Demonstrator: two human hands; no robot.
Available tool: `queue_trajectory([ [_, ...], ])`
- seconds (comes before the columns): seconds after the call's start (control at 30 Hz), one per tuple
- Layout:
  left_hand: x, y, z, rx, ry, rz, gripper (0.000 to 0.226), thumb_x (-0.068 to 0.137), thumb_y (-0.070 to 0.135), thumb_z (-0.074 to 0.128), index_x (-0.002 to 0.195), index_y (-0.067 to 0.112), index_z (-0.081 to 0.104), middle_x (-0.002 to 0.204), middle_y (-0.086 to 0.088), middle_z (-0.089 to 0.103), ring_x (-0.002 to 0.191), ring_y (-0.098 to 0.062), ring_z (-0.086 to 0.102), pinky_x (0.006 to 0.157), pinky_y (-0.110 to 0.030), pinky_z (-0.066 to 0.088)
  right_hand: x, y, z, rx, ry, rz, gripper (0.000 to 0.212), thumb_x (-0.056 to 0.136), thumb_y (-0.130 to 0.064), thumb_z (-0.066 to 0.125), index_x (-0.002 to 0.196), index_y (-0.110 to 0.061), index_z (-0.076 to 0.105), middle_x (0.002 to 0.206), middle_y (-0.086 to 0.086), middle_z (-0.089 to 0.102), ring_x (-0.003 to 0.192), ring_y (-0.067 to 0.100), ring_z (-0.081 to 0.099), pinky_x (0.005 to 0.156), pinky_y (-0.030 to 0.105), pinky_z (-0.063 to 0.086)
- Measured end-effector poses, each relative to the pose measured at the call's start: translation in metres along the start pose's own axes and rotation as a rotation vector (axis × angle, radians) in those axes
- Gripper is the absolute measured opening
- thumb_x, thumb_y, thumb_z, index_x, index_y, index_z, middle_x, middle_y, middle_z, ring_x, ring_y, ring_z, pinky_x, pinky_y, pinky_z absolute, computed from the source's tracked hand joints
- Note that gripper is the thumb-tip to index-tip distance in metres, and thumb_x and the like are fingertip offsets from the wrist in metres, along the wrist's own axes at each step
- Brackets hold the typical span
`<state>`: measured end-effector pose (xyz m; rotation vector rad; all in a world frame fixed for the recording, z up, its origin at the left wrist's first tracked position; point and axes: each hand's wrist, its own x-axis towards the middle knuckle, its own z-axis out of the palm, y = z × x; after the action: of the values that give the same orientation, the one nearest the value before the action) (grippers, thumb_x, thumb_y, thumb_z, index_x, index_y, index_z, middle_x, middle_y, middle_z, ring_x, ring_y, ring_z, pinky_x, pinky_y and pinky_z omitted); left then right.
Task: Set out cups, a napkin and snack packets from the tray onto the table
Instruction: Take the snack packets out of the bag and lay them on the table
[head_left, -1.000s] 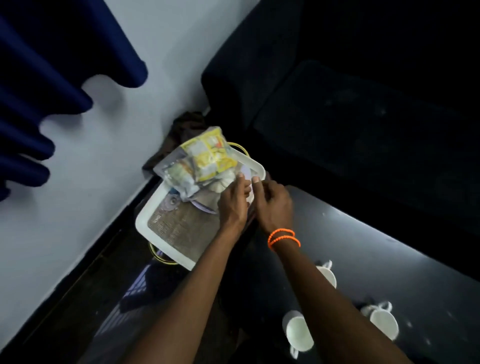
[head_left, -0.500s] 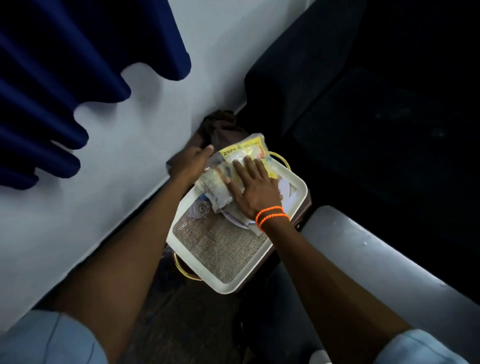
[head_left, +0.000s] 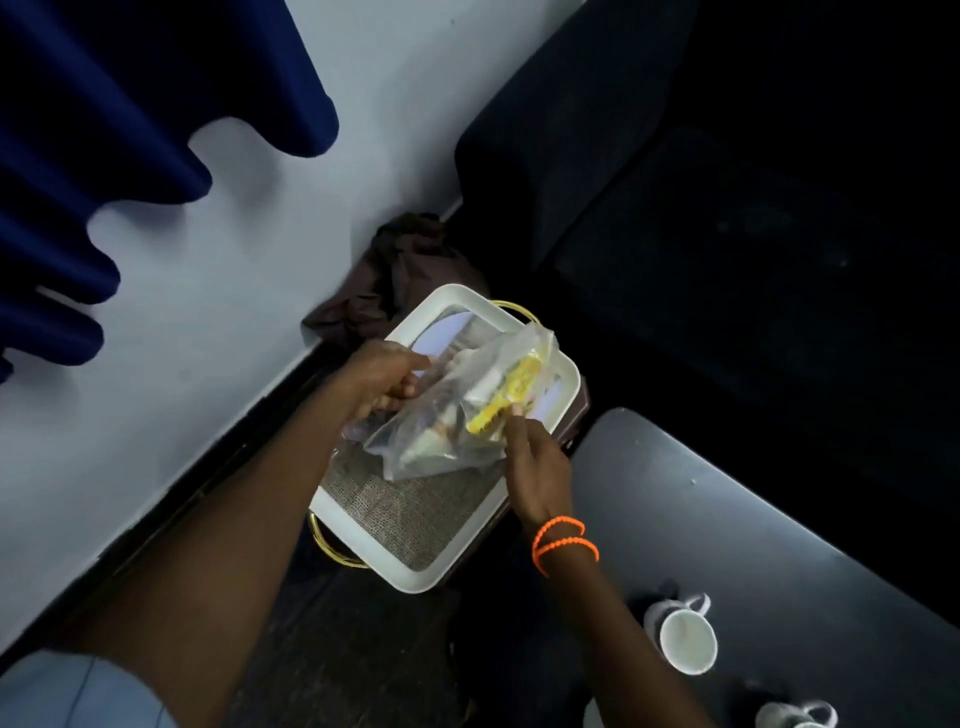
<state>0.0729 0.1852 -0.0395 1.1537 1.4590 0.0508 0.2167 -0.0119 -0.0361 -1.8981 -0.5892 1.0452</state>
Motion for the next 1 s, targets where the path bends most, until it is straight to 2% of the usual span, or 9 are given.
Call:
queue_trajectory([
  [0.07, -0.004, -0.003, 0.015, 0.137, -0.058, 0.033, 0.041, 0.067, 0.048, 0.09, 0.084, 0.016, 0.071, 0.065, 0.0, 0.064, 0.046, -0.009, 0.051, 0.046, -0.02, 0.042, 0.006, -0.004, -0.006, 0.261, 0.02, 0.239, 0.056, 0.091, -0.078, 0.041, 0.093, -0.028, 0.068, 0.103, 0.001, 0.073, 0.097, 0.025, 0.071, 0.088, 0.048, 0.06],
  [0.17, -0.009, -0.006, 0.037, 0.202, 0.017, 0.197, 0.079, 0.044, 0.067, 0.084, 0.109, 0.023, 0.072, 0.091, 0.003, 0.069, 0.079, -0.011, 0.065, 0.076, -0.029, 0.054, 0.017, -0.01, -0.012, 0.636, 0.011, 0.479, 0.054, 0.089, -0.077, 0.047, 0.109, -0.033, 0.071, 0.116, 0.003, 0.075, 0.107, 0.028, 0.072, 0.098, 0.056, 0.057],
  [0.33, -0.011, -0.01, 0.069, 0.225, -0.135, 0.227, 0.089, 0.079, 0.024, 0.088, 0.154, 0.016, 0.041, 0.154, -0.019, 0.048, 0.139, -0.029, 0.052, 0.096, -0.033, 0.05, 0.025, -0.008, -0.017, 1.145, -0.189, 0.458, 0.085, 0.089, -0.081, 0.041, 0.141, -0.016, 0.061, 0.14, 0.02, 0.063, 0.132, 0.039, 0.057, 0.116, 0.058, 0.04],
  [0.4, -0.017, -0.01, 0.082, 0.278, -0.185, 0.245, 0.1, 0.083, 0.015, 0.087, 0.162, 0.014, 0.025, 0.167, -0.012, 0.032, 0.145, -0.029, 0.046, 0.096, -0.035, 0.051, 0.024, -0.005, -0.024, 1.248, -0.244, 0.445, 0.091, 0.089, -0.079, 0.043, 0.147, -0.01, 0.053, 0.153, 0.026, 0.047, 0.137, 0.043, 0.048, 0.121, 0.062, 0.03],
  [0.5, -0.038, -0.002, 0.094, 0.365, -0.139, 0.286, 0.123, 0.067, 0.046, 0.09, 0.163, 0.022, 0.018, 0.169, -0.005, 0.027, 0.148, -0.027, 0.04, 0.107, -0.04, 0.048, 0.02, 0.003, -0.037, 1.315, -0.321, 0.397, 0.094, 0.092, -0.077, 0.044, 0.154, -0.006, 0.04, 0.158, 0.027, 0.035, 0.136, 0.042, 0.039, 0.125, 0.062, 0.018],
  [0.67, -0.073, 0.011, 0.124, 0.396, -0.074, 0.406, 0.119, 0.051, 0.067, 0.087, 0.152, 0.031, 0.035, 0.148, 0.002, 0.055, 0.133, -0.02, 0.056, 0.109, -0.047, 0.05, 0.0, 0.013, -0.07, 1.298, -0.25, 0.331, 0.07, 0.101, -0.064, 0.039, 0.132, -0.007, 0.065, 0.123, 0.018, 0.069, 0.11, 0.034, 0.068, 0.099, 0.049, 0.056],
  [0.83, -0.096, 0.013, 0.176, 0.421, -0.081, 0.442, 0.137, 0.047, 0.079, 0.076, 0.161, 0.031, 0.018, 0.168, -0.006, 0.027, 0.15, -0.009, 0.028, 0.118, -0.035, 0.034, -0.025, 0.016, -0.108, 1.267, -0.061, 0.273, 0.069, 0.098, -0.07, 0.038, 0.109, -0.011, 0.073, 0.095, 0.011, 0.075, 0.084, 0.026, 0.074, 0.075, 0.038, 0.061],
  [0.9, -0.106, 0.012, 0.197, 0.365, -0.148, 0.473, 0.132, 0.053, 0.075, 0.078, 0.162, 0.033, 0.017, 0.168, 0.0, 0.023, 0.148, -0.003, 0.025, 0.113, -0.028, 0.031, -0.032, 0.021, -0.123, 1.243, 0.004, 0.274, 0.07, 0.094, -0.074, 0.042, 0.113, -0.014, 0.073, 0.097, 0.009, 0.075, 0.087, 0.025, 0.074, 0.078, 0.039, 0.06],
  [1.0, -0.113, 0.004, 0.22, 0.432, -0.201, 0.496, 0.105, 0.078, 0.058, 0.068, 0.164, 0.028, 0.017, 0.172, -0.002, 0.012, 0.158, -0.018, 0.017, 0.124, -0.041, 0.027, -0.034, 0.027, -0.133, 1.184, 0.118, 0.322, 0.076, 0.089, -0.079, 0.046, 0.124, -0.017, 0.073, 0.113, 0.012, 0.076, 0.104, 0.03, 0.073, 0.093, 0.046, 0.058],
])
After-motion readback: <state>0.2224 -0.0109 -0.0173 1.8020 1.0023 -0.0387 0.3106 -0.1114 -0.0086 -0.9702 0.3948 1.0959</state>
